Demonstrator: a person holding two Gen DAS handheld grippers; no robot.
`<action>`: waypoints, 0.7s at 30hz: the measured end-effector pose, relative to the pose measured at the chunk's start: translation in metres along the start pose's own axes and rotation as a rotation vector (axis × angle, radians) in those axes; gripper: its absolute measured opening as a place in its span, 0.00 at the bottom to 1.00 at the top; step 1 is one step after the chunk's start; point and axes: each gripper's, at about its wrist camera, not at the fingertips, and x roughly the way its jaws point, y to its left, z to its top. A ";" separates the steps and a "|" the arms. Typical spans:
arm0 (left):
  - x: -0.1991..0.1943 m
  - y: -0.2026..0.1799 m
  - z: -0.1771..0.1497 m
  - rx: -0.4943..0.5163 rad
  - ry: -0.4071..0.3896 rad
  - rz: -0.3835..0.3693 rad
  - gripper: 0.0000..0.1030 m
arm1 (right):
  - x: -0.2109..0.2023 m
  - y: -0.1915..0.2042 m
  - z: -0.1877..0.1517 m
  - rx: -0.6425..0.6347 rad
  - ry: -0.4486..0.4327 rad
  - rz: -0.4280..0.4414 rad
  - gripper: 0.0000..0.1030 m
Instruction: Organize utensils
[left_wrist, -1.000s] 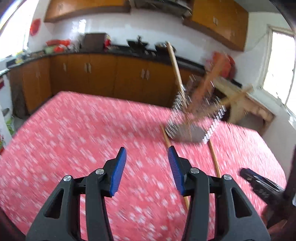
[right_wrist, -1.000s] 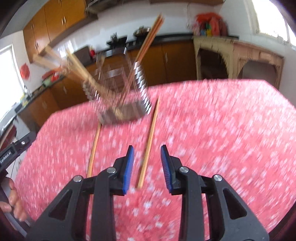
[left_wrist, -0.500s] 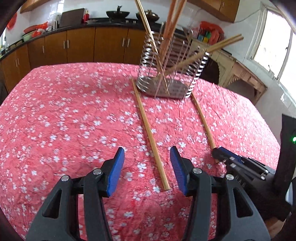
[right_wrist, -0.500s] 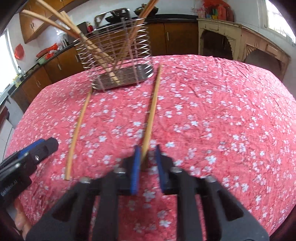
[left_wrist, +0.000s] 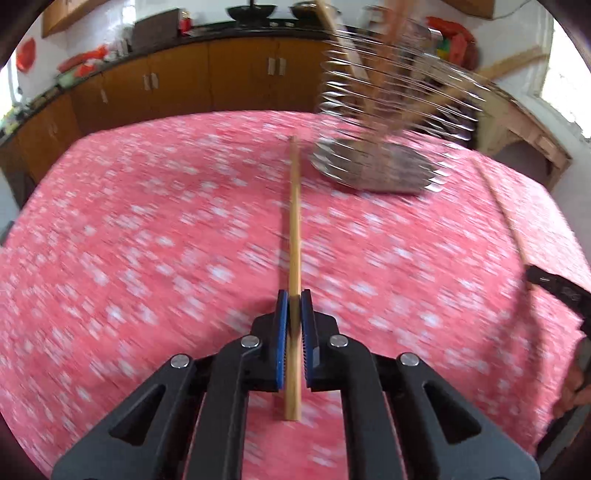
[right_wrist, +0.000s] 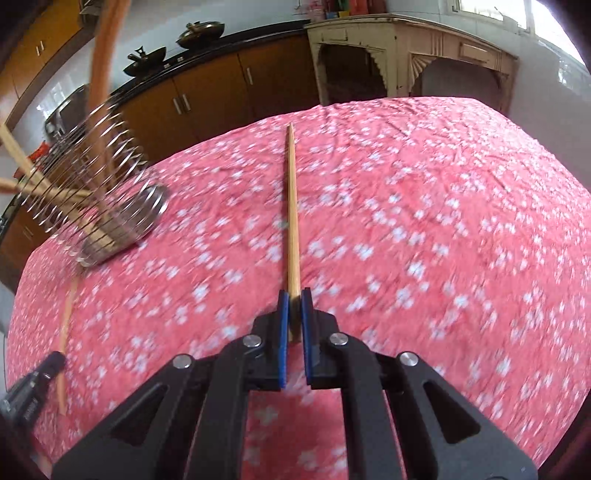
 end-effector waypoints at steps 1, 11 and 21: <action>0.003 0.007 0.003 -0.004 -0.004 0.015 0.07 | 0.002 -0.004 0.004 -0.001 -0.002 -0.006 0.08; 0.015 0.051 0.020 -0.008 -0.045 -0.031 0.08 | 0.019 -0.020 0.030 -0.047 -0.033 -0.068 0.09; -0.014 0.047 -0.005 0.067 -0.086 -0.033 0.45 | 0.003 -0.019 0.008 -0.068 -0.041 -0.069 0.13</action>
